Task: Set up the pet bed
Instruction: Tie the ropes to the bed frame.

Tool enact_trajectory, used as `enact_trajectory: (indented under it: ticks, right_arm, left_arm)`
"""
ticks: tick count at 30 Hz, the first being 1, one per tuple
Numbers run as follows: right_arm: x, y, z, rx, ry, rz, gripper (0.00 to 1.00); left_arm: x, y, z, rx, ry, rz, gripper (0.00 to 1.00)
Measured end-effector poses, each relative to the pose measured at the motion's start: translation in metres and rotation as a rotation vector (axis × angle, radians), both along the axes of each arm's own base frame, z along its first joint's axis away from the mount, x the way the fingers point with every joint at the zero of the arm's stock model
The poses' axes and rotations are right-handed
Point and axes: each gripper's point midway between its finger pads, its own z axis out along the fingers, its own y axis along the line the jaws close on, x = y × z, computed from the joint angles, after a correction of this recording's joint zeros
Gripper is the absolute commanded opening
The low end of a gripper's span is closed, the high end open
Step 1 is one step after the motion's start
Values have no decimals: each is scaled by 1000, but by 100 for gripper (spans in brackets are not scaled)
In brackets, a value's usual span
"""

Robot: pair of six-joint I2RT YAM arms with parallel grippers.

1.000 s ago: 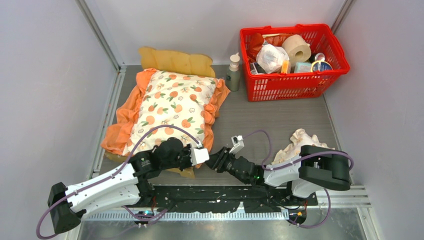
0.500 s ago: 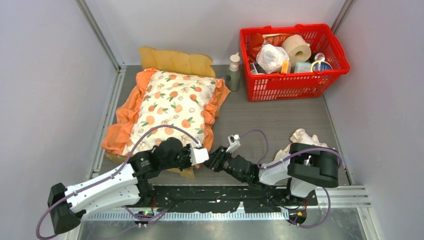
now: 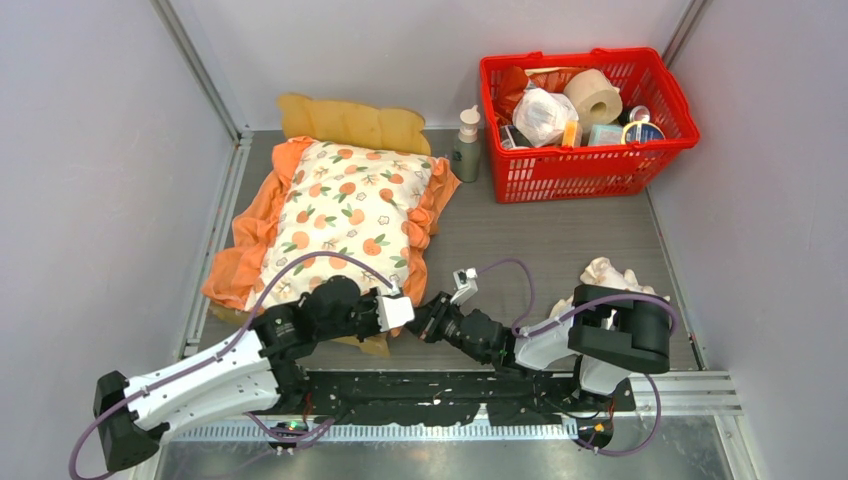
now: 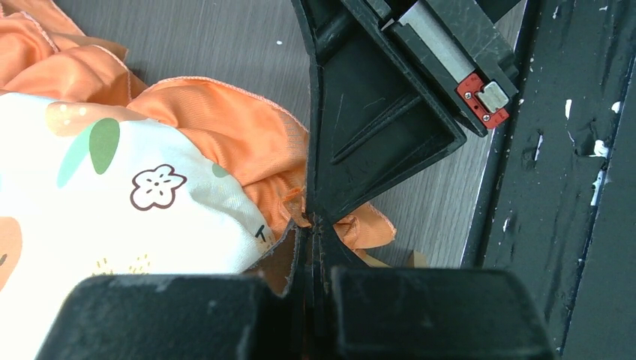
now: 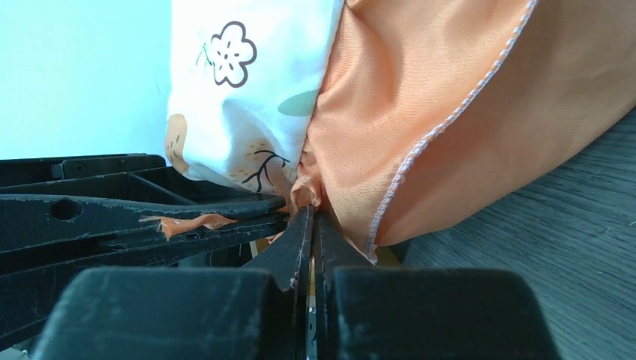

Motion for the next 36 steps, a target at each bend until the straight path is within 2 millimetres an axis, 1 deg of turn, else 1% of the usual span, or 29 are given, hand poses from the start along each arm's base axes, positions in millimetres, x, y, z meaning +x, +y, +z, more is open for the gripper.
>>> enact_trajectory:
  ticks: [6,12,24,29,36]
  right_arm:
    - [1,0,0,-5,-7,-1,5]
    - [4,0,-4,-51,-30,-9,5]
    - [19,-6,2,-88,-81,-47,5]
    - [18,-4,4,-84,-88,-35,5]
    - [15,4,9,-73,-99,-3,5]
  left_arm:
    - [-2,4,4,-6,-12,-3,0]
    - [-4,7,14,-34,-41,-10,0]
    - [-9,4,6,-19,-5,-46,0]
    - [-12,1,4,-18,14,-67,0]
    - [-14,0,4,-22,19,-77,0]
